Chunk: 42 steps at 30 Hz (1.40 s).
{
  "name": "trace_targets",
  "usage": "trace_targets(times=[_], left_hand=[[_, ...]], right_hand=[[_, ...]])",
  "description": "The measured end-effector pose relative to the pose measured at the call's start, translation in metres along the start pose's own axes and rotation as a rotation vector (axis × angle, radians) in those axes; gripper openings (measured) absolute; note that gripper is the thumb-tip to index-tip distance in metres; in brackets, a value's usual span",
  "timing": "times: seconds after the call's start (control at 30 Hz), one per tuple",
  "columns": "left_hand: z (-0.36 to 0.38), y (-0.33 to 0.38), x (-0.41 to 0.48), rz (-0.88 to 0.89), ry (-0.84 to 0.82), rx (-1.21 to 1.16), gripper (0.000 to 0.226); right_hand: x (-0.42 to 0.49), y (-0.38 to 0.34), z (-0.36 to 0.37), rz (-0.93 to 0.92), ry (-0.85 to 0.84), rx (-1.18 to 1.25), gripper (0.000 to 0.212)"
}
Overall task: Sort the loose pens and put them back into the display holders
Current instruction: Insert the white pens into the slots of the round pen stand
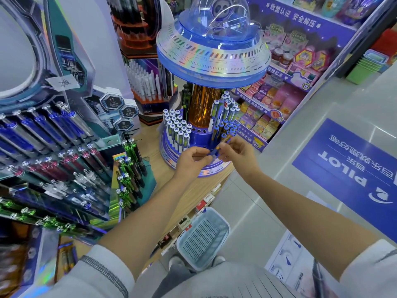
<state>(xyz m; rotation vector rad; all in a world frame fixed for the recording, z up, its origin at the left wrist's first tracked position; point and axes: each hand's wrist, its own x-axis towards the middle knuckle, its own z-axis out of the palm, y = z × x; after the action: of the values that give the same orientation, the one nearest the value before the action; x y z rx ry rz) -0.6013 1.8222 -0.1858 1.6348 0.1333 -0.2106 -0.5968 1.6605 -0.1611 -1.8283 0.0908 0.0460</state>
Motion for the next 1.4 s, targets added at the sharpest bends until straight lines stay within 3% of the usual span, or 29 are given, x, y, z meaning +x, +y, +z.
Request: trace_targets(times=[0.13, 0.27, 0.4, 0.53, 0.67, 0.77, 0.83, 1.0, 1.4], left_hand=[[-0.013, -0.012, -0.004, 0.108, 0.263, 0.503, 0.016], [-0.023, -0.025, -0.009, 0.084, 0.280, 0.841, 0.059], [-0.024, -0.033, -0.013, 0.006, 0.085, 0.829, 0.086], [-0.025, -0.040, -0.015, 0.035, 0.018, 0.910, 0.088], [-0.024, -0.040, -0.019, 0.109, 0.075, 0.911, 0.075], [-0.023, -0.036, -0.019, 0.182, 0.250, 0.878, 0.055], [-0.023, -0.033, -0.017, 0.186, 0.327, 0.873, 0.057], [-0.023, -0.036, -0.008, 0.101, 0.172, 0.841, 0.091], [-0.024, -0.045, -0.004, 0.161, 0.198, 0.844, 0.070]], right_hand=[[0.000, -0.006, -0.005, -0.069, 0.166, -0.057, 0.010], [0.000, -0.007, -0.002, -0.118, 0.197, -0.094, 0.025], [0.002, -0.001, -0.006, -0.079, 0.274, -0.141, 0.018], [0.002, 0.000, -0.015, -0.070, 0.320, -0.125, 0.022], [0.000, -0.006, -0.015, -0.114, 0.327, -0.168, 0.024], [0.002, -0.009, -0.012, -0.127, 0.336, -0.170, 0.024], [0.003, -0.011, -0.013, -0.122, 0.352, -0.173, 0.024], [0.008, -0.013, -0.018, -0.139, 0.416, -0.161, 0.025], [0.020, -0.020, -0.015, -0.210, 0.496, -0.197, 0.030]])
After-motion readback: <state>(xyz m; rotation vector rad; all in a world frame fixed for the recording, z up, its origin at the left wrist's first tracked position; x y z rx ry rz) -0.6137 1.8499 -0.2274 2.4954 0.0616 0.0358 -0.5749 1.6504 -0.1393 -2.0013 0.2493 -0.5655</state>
